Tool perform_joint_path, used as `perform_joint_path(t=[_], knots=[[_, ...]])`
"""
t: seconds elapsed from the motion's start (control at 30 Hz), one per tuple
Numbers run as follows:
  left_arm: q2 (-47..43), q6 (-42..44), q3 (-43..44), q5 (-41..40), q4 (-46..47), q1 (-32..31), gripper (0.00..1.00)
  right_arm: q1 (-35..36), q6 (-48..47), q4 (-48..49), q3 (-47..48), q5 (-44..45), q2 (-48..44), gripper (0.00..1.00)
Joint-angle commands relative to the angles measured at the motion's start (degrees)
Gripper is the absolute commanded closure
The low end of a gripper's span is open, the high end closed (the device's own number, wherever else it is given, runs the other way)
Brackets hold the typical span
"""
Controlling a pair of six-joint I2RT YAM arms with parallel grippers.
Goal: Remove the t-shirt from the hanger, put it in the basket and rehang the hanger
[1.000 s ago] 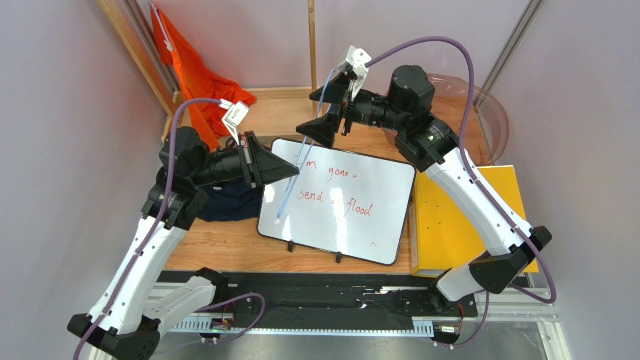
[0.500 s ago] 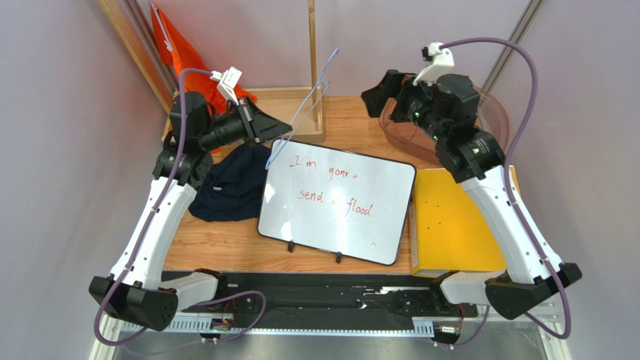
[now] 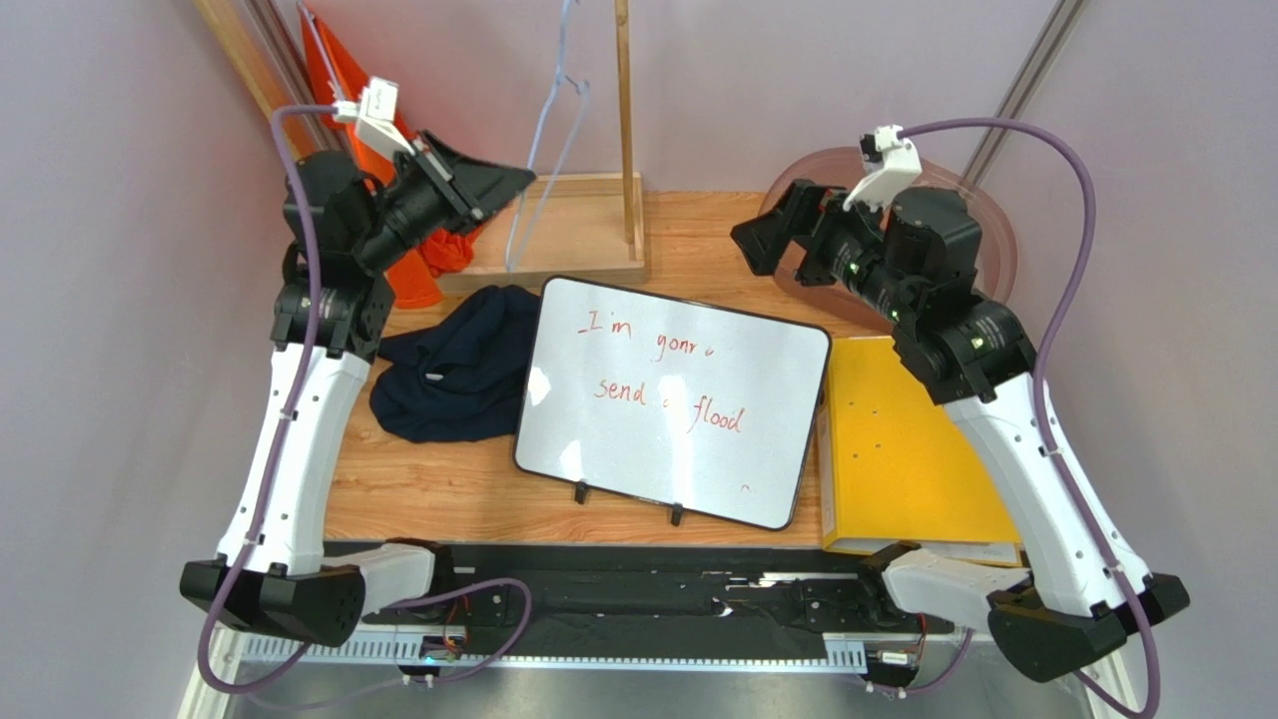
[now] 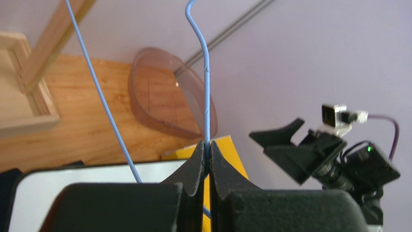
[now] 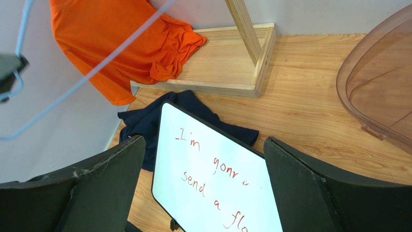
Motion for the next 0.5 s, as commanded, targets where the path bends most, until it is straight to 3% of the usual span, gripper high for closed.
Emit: perform_joint_path(t=[0.0,0.23,0.47], knots=[[3.98,-5.07,8.53,-3.73,2.5,2.57,1.0,0.17,-0.08,-0.14,-1.41,0.2,-5.27,0.0],[13.04,-5.87,25.56,-5.75,-2.75,3.45,1.0,0.26,-0.61,-0.32,-2.9,1.53,-9.06,0.0],[19.9,-8.76,32.45,-9.0,-5.5,3.45,1.0,0.17,-1.31,-0.76,-3.43,2.84,-11.25,0.0]])
